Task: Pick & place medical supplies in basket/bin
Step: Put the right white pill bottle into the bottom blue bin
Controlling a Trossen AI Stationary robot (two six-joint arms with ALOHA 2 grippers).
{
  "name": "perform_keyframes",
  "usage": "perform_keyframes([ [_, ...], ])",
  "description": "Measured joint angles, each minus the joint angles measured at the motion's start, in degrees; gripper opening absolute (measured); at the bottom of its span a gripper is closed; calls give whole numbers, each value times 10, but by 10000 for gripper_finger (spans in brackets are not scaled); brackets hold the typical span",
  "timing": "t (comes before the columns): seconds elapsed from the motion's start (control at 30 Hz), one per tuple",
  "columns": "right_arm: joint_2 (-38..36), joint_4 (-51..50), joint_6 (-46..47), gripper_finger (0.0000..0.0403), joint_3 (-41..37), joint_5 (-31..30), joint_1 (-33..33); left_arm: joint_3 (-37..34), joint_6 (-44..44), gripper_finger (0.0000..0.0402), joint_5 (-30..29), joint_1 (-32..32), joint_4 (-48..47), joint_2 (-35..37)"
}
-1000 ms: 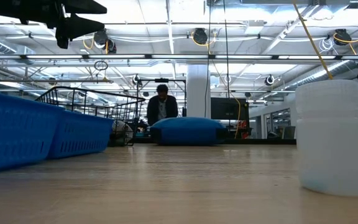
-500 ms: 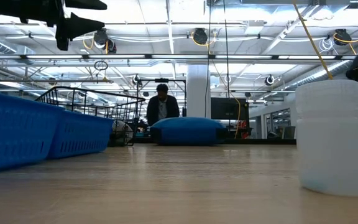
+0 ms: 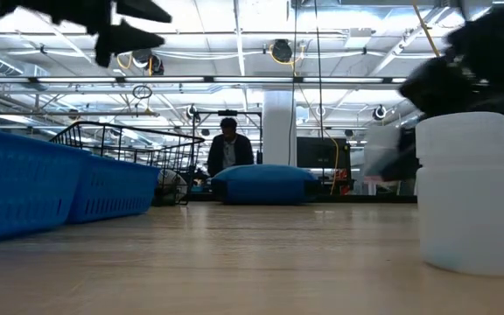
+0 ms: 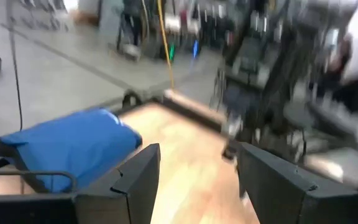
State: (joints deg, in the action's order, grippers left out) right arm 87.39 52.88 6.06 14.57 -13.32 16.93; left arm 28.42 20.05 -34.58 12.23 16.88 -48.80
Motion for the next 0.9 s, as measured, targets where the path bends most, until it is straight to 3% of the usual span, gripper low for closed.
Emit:
perform_keyframes([
  [0.17, 0, -167, -48, 141, 108, 61, -59, 171, 2, 223, 83, -44, -222, -126],
  [0.33, 0, -252, -84, 140, 170, 61, -90, 318, -27, 223, 160, -74, -359, -281],
  [0.6, 0, -244, -89, 141, 177, 61, -112, 475, -169, 223, 219, -83, -363, -489],
  [0.9, 0, -245, -89, 142, 177, 61, -113, 570, -231, 223, 241, -80, -362, -614],
])
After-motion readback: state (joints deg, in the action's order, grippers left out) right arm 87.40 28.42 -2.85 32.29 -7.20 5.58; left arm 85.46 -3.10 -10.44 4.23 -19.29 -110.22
